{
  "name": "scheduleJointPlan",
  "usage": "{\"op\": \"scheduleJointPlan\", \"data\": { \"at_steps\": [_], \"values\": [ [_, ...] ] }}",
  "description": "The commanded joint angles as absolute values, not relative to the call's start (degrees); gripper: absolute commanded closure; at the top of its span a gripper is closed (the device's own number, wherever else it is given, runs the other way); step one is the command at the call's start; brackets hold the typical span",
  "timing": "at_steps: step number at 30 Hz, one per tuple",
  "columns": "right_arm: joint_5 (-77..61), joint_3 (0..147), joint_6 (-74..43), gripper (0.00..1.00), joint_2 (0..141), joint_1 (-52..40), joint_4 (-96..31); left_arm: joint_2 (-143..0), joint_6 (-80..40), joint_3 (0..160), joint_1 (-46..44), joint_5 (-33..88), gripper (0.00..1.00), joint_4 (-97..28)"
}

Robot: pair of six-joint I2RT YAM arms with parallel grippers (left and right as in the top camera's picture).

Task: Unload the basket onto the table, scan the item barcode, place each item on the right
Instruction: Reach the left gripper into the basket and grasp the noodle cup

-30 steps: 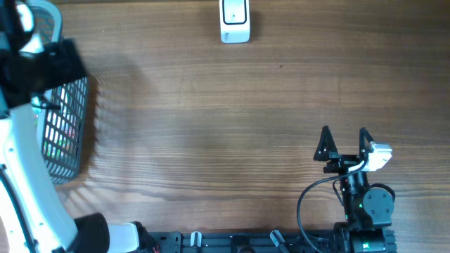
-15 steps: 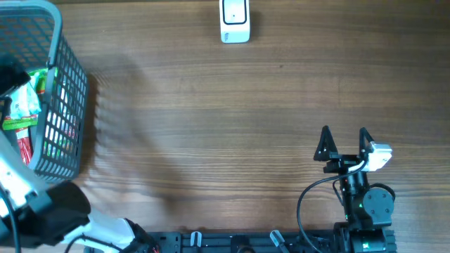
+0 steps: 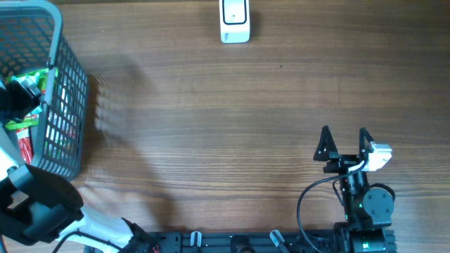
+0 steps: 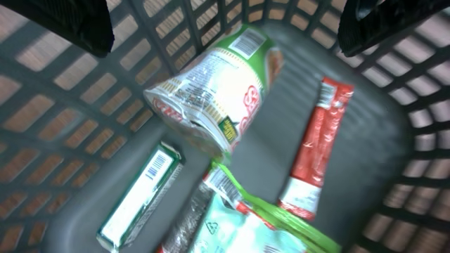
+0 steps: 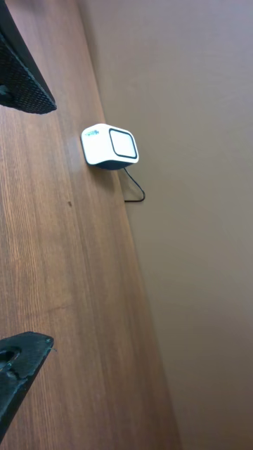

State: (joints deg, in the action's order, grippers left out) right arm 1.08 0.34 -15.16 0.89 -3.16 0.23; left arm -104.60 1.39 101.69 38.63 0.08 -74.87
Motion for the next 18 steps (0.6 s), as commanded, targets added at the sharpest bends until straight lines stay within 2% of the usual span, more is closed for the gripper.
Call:
{"op": "scheduleJointPlan", "data": {
  "at_steps": [1,9,14,18],
  "values": [
    [0.95,0.3,-15.4,0.0,0.27,-2.92,0.49,-104.81,4.75,98.26,40.14,5.13,0.0,-72.31],
    [0.95,0.3,-15.4,0.0,0.27,-2.92,0.49,-104.81,11.7,91.72,40.62,7.9,0.0,-63.7],
    [0.95,0.3,-15.42,0.0,0.27,-2.92,0.49,-104.79,13.67,91.2,40.66,17.47,0.0,-63.79],
    [0.95,0.3,-15.44,0.0,0.27,-2.92,0.49,-104.81,16.86,91.13,40.75,16.01,0.0,-63.07]
  ]
}}
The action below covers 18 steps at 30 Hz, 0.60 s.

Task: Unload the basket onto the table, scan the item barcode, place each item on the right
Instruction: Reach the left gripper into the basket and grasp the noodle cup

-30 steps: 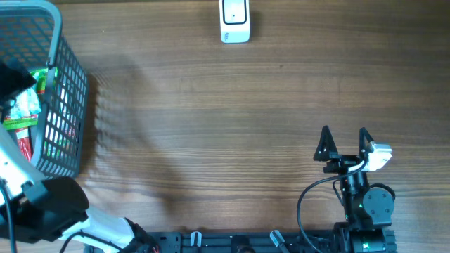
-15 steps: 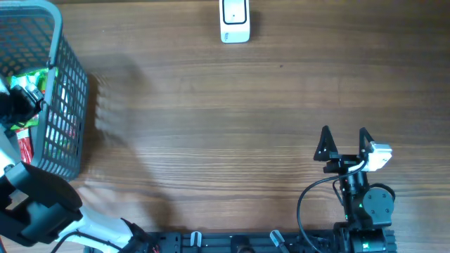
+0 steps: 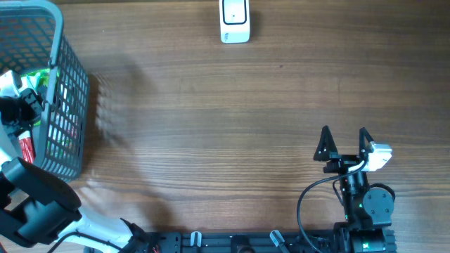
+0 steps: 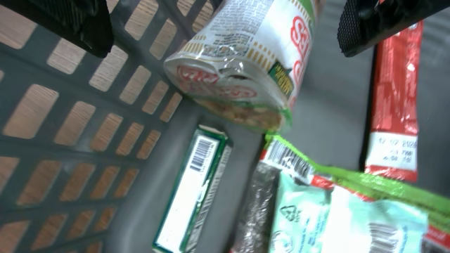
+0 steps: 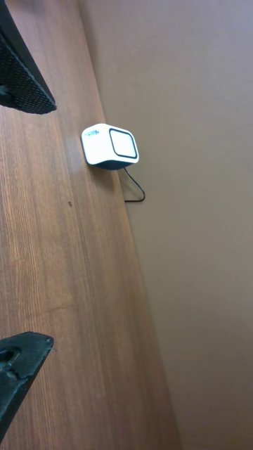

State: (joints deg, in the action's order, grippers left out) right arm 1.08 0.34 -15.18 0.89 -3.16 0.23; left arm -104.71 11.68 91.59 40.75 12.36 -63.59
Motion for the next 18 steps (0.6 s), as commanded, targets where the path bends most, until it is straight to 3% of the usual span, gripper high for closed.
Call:
{"op": "scheduleJointPlan", "data": {
  "at_steps": [1,11,18],
  "values": [
    [0.95,0.3,-15.42,0.0,0.27,-2.92,0.49,-104.81,18.37,91.05,40.8,14.85,0.0,-62.46],
    [0.95,0.3,-15.4,0.0,0.27,-2.92,0.49,-105.19,28.99,88.49,41.3,10.81,0.0,-60.88],
    [0.95,0.3,-15.4,0.0,0.27,-2.92,0.47,-105.95,29.63,82.0,41.82,10.83,0.0,-55.42]
  ]
}}
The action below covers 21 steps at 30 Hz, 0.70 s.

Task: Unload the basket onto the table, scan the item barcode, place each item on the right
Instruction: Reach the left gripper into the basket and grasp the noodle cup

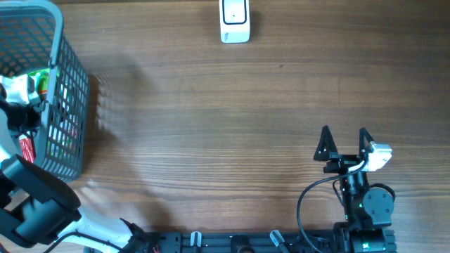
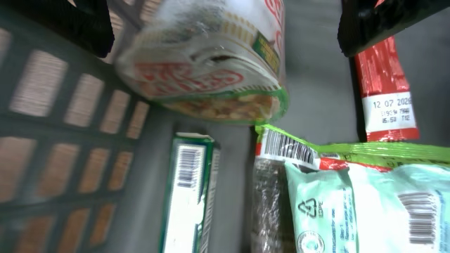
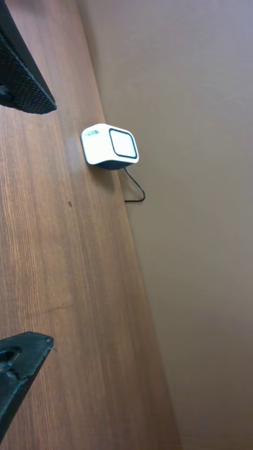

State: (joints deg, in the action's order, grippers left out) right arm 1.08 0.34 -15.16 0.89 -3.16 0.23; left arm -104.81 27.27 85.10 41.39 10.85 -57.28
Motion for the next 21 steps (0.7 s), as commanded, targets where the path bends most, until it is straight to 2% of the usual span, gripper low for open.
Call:
{"op": "scheduleJointPlan", "data": {
  "at_steps": [1,9,21],
  "values": [
    [0.95,0.3,-15.42,0.0,0.27,-2.92,0.49,-105.95,29.65,81.17,41.85,10.81,0.0,-54.43],
    [0.95,0.3,-15.42,0.0,0.27,-2.92,0.49,-107.18,29.54,74.28,42.02,10.85,0.0,-46.57],
    [0.95,0.3,-15.4,0.0,0.27,-2.92,0.49,-108.03,26.13,73.23,42.02,10.81,0.0,-44.99]
  ]
}}
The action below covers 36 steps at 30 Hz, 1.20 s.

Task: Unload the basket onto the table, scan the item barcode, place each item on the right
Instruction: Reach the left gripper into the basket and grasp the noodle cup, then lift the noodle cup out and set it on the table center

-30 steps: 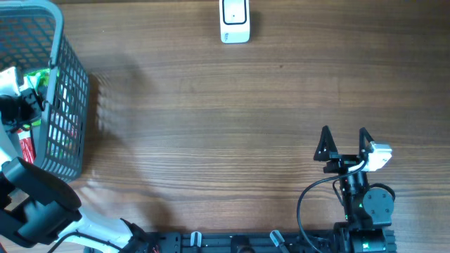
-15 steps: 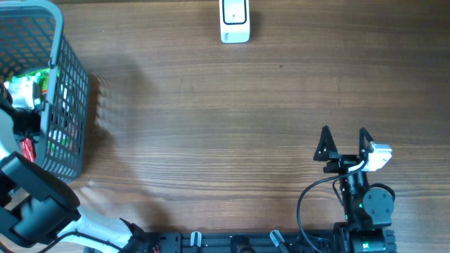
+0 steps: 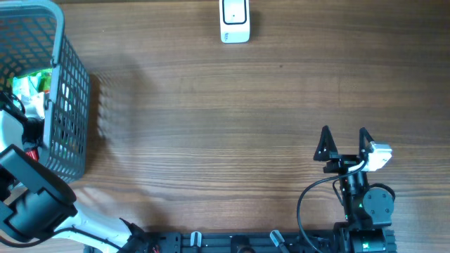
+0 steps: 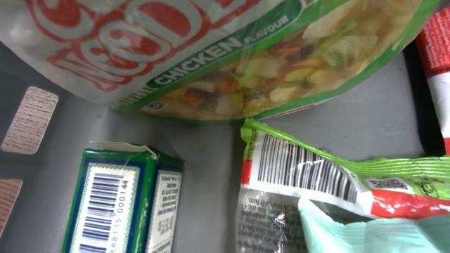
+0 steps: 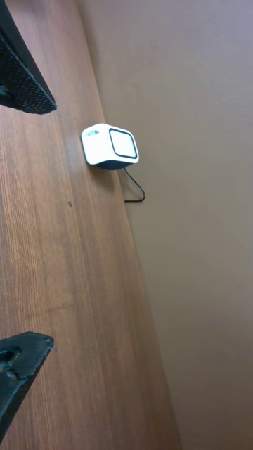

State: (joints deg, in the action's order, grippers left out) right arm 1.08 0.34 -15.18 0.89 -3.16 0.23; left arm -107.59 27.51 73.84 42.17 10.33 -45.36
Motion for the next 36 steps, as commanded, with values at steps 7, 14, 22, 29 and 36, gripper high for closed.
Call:
{"op": "scheduleJointPlan", "data": {
  "at_steps": [7,14,22,29,36],
  "values": [
    [0.95,0.3,-15.4,0.0,0.27,-2.92,0.47,-104.05,26.15,78.52,42.02,10.81,0.29,-45.41],
    [0.95,0.3,-15.42,0.0,0.27,-2.92,0.49,-96.33,26.13,81.36,42.02,10.79,0.28,-42.48],
    [0.95,0.3,-15.42,0.0,0.27,-2.92,0.49,-81.65,16.78,85.3,41.85,10.83,0.29,-29.69],
    [0.95,0.3,-15.42,0.0,0.27,-2.92,0.49,-65.43,-2.92,85.78,39.59,14.83,0.35,-18.04],
    [0.95,0.3,-15.4,0.0,0.27,-2.92,0.49,-56.66,-15.44,85.76,25.45,20.14,0.37,-26.72]
  ]
}}
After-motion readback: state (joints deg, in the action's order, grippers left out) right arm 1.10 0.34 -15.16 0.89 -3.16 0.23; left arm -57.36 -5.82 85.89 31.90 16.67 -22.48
